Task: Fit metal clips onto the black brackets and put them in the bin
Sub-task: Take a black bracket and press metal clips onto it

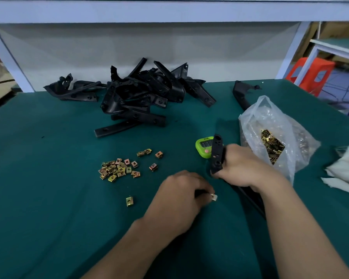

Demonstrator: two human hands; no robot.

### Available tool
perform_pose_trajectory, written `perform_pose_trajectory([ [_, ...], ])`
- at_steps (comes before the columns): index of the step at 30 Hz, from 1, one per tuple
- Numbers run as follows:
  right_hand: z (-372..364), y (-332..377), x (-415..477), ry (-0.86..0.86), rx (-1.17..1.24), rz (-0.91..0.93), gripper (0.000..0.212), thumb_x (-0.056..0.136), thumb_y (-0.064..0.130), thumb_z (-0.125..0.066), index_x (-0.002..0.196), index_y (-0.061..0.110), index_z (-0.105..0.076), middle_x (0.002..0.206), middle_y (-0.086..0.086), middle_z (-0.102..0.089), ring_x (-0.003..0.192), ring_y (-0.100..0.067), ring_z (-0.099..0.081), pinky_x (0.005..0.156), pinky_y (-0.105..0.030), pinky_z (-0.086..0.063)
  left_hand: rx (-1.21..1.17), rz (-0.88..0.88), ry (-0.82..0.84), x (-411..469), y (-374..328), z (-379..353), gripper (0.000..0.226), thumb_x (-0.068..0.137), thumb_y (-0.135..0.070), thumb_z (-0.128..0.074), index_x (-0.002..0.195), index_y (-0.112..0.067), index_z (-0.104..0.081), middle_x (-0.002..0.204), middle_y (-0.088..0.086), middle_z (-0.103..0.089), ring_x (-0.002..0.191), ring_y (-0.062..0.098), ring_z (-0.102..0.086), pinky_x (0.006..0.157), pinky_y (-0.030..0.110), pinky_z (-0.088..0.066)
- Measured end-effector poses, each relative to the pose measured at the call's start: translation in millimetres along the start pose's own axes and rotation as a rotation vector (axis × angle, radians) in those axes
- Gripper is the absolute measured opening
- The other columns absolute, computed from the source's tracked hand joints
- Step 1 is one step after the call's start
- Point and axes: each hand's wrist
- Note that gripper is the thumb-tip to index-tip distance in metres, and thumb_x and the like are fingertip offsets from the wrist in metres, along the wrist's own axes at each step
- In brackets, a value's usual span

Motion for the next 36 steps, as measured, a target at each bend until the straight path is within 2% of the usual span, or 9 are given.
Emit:
perform_pose_trajectory([
  [4, -16, 13, 0, -0.081, -0.152, 0.062, 0.022, 0.083, 0.035, -0.068, 0.078, 0.022, -0.050, 0.075, 0.003, -0.051, 0.068, -0.024, -0.053, 0.056, -0.027, -0.036, 0.036, 0.143, -0.119, -3, 17, 18, 0.011, 0.079, -0.025, -0.084, 0.087, -0.031, -0.078, 0.084, -0.015, -0.066, 0.089, 0.002, -0.054, 0.081, 0.020, -0.042],
  [8, -32, 25, 2, -0.029, -0.035, 0.237, 0.019, 0.082, 0.026, -0.063, 0.074, 0.022, -0.047, 0.082, -0.002, -0.060, 0.079, -0.033, -0.060, 0.065, -0.034, -0.046, 0.115, 0.201, -0.230, -5, 28, 31, 0.013, 0.081, -0.023, -0.081, 0.082, -0.031, -0.072, 0.082, -0.017, -0.063, 0.086, 0.002, -0.055, 0.080, 0.026, -0.046],
  [12, -33, 29, 3, -0.070, 0.090, 0.325, 0.031, 0.082, 0.012, -0.062, 0.066, 0.029, -0.042, 0.067, 0.007, -0.052, 0.065, -0.021, -0.051, 0.053, -0.021, -0.031, -0.136, 0.256, -0.440, 0, 23, 33, 0.012, 0.087, -0.025, -0.069, 0.080, -0.032, -0.062, 0.085, -0.017, -0.068, 0.086, 0.003, -0.062, 0.073, 0.013, -0.044],
  [17, -40, 33, 2, -0.063, 0.080, 0.393, 0.018, 0.078, 0.024, -0.054, 0.069, 0.031, -0.041, 0.067, 0.009, -0.051, 0.068, -0.023, -0.051, 0.055, -0.028, -0.031, -0.139, 0.207, -0.428, 2, 20, 30, 0.024, 0.092, -0.011, -0.065, 0.092, -0.034, -0.056, 0.076, -0.020, -0.071, 0.063, 0.008, -0.060, 0.057, 0.013, -0.041],
  [20, -43, 35, 2, -0.078, 0.088, 0.364, 0.011, 0.071, 0.029, -0.051, 0.069, 0.033, -0.040, 0.068, 0.010, -0.053, 0.067, -0.024, -0.053, 0.056, -0.030, -0.034, -0.154, 0.226, -0.430, 2, 25, 38, 0.034, 0.093, -0.010, -0.067, 0.110, -0.039, -0.072, 0.081, -0.027, -0.073, 0.071, -0.005, -0.065, 0.065, 0.005, -0.042],
  [24, -44, 38, 0, -0.129, 0.124, 0.329, 0.008, 0.065, 0.032, -0.046, 0.071, 0.034, -0.042, 0.069, 0.007, -0.058, 0.066, -0.026, -0.057, 0.058, -0.032, -0.038, -0.229, 0.247, -0.318, 1, 30, 47, 0.024, 0.090, -0.010, -0.075, 0.098, -0.031, -0.083, 0.086, -0.026, -0.076, 0.086, -0.012, -0.069, 0.078, 0.005, -0.048],
  [28, -45, 40, -2, -0.134, 0.142, 0.335, 0.011, 0.067, 0.031, -0.052, 0.073, 0.033, -0.043, 0.073, 0.005, -0.061, 0.070, -0.030, -0.059, 0.061, -0.036, -0.045, -0.346, 0.267, -0.331, 0, 27, 51, 0.023, 0.085, -0.010, -0.079, 0.077, -0.031, -0.080, 0.075, -0.020, -0.076, 0.075, -0.008, -0.070, 0.066, 0.003, -0.047],
  [32, -45, 41, -2, -0.134, 0.143, 0.350, 0.014, 0.072, 0.025, -0.059, 0.083, 0.030, -0.053, 0.079, 0.002, -0.066, 0.075, -0.031, -0.062, 0.066, -0.043, -0.053, -0.367, 0.295, -0.428, 3, 24, 51, 0.026, 0.084, -0.009, -0.077, 0.081, -0.035, -0.081, 0.078, -0.023, -0.076, 0.076, -0.008, -0.069, 0.067, 0.003, -0.046],
  [36, -49, 40, 0, -0.137, 0.120, 0.343, 0.021, 0.076, 0.018, -0.066, 0.084, 0.031, -0.051, 0.078, 0.002, -0.065, 0.075, -0.031, -0.061, 0.066, -0.045, -0.053, -0.383, 0.341, -0.445, 3, 28, 49, 0.031, 0.086, -0.011, -0.069, 0.080, -0.040, -0.079, 0.072, -0.022, -0.073, 0.060, -0.006, -0.062, 0.055, 0.004, -0.041],
])
Point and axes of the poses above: each hand's wrist, its own x-axis towards the middle knuckle, its own z-axis out of the back of the hand, y = z × x
